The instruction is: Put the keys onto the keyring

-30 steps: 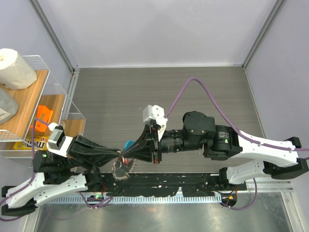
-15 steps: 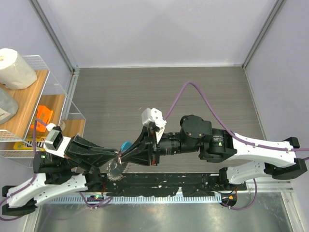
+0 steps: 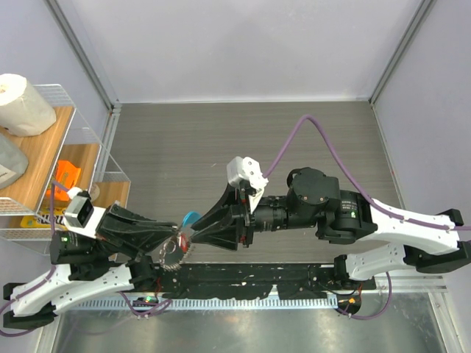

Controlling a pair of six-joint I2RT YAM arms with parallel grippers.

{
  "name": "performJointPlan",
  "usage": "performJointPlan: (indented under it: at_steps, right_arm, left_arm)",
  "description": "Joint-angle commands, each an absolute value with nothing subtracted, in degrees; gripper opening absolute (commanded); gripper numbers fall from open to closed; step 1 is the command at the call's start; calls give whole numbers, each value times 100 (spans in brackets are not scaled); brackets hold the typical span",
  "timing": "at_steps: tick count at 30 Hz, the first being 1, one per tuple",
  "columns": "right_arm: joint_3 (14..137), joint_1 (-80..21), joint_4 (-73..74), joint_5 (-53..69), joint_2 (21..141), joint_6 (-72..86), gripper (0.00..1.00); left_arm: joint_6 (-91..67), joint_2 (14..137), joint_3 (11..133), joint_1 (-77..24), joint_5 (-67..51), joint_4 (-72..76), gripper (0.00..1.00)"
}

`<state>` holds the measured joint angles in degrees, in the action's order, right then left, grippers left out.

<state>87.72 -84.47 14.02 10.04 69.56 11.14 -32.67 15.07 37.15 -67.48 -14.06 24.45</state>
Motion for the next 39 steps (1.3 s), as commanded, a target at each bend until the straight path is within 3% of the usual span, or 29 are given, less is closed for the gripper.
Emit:
performJointPlan:
  at_steps: [1,29,39]
  right_arm:
    - [9272,-8534,1529,844,7101,914,34]
    - [9879,-8640,1767,475,7664,703,33]
    - [9958,-8657,1775,413,7735,633,14]
  left_arm:
    - [-3322,1424,3709,-6759,-1187,2804,0]
    - [-3305,1318,3647,-6767,-1002,2742,0]
    - [-3305,1292,3647,-6750,-1011,2733,0]
